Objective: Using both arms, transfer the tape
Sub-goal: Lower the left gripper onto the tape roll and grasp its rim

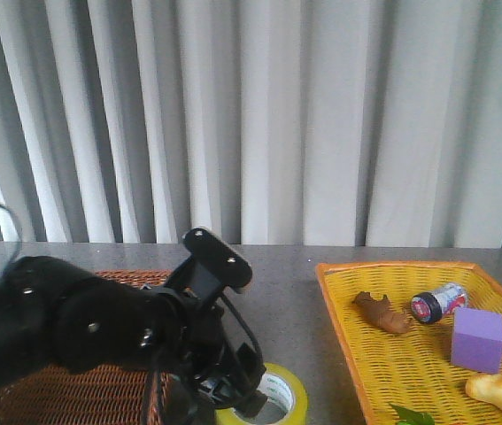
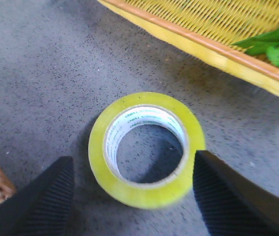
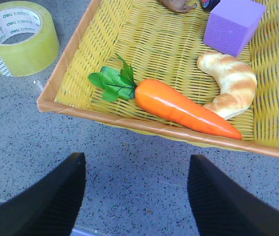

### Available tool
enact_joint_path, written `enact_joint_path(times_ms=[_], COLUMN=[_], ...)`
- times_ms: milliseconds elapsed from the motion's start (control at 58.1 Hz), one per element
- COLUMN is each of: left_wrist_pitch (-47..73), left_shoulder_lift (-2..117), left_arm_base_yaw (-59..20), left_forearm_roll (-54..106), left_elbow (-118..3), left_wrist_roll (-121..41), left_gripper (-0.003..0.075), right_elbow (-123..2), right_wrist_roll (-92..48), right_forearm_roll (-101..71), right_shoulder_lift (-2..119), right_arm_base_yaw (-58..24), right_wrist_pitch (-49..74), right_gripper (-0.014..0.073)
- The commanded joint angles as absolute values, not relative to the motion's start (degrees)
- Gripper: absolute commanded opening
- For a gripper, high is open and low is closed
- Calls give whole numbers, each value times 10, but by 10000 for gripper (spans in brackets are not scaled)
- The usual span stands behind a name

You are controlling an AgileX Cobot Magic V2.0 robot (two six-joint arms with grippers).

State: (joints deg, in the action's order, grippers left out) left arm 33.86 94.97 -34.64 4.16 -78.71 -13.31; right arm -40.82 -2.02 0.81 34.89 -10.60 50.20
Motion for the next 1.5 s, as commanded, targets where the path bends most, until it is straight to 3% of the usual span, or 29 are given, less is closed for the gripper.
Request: enact_joint_path(times_ms=[0, 379, 655, 1120, 1481], left_wrist_pitch=[353, 533, 582, 603, 629], left_shoulder_lift=[987, 1161, 1224, 1229, 1187], left_arm_base_yaw=[-349, -319, -311, -311, -311], left_forearm_roll=[15, 3, 4, 39, 49], left_elbow=[-862, -1076, -1138, -1139, -1149], left_wrist_roll=[-131, -125, -126, -128, -127], left_gripper=[486, 486, 473, 141, 97], right_elbow=[-422, -422, -422, -422, -422], right_wrist_roll=[-21, -21, -21, -21, -21], right_forearm_roll=[9, 9, 9, 9, 9], right_shoulder_lift=[350, 350, 350, 350, 350], right_arm_base_yaw=[-103, -103, -103, -103, -103], right_wrist_pitch=[472, 473, 473, 473, 473], right_gripper=[438, 438, 438, 438, 438])
